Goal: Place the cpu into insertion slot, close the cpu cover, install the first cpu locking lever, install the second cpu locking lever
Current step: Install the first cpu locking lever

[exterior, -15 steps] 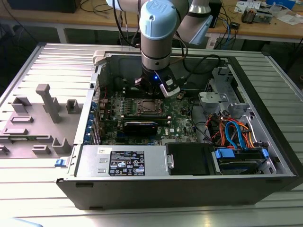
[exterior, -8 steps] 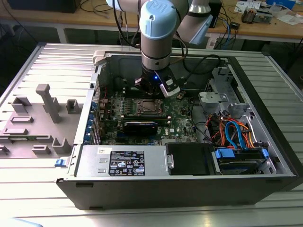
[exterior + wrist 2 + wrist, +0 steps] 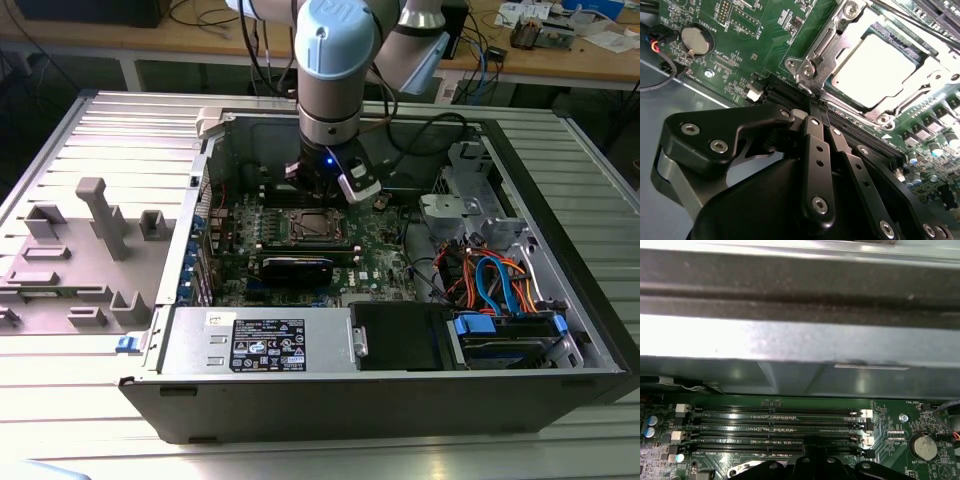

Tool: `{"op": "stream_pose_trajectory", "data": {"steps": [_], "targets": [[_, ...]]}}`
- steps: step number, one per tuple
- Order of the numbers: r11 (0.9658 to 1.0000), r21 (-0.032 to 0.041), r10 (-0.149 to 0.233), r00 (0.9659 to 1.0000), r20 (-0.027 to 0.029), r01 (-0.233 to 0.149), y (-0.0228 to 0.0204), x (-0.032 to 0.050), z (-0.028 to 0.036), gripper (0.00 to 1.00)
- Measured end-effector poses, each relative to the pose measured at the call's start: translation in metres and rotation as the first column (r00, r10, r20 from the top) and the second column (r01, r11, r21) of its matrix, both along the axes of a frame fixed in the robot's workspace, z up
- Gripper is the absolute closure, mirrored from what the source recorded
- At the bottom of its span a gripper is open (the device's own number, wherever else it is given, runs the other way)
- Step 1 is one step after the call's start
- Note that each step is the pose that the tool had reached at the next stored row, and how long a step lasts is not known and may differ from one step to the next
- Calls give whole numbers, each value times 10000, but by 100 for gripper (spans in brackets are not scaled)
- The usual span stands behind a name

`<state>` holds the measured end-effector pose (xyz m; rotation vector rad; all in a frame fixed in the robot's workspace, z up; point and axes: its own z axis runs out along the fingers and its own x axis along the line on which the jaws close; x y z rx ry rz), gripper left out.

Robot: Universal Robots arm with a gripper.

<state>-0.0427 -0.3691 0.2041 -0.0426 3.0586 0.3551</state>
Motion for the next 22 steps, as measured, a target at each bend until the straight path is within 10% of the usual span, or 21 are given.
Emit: {"op": "stream_pose_trajectory", "data": {"steps": [3,7,22], "targets": [[10000,33,3,10000,-1,-3,-6,1,2,89],[9997,247,0,10000,3,-1,-49,0,1,89],[9996,271,0,10000,36,-1,-96,0,-27,89]]}}
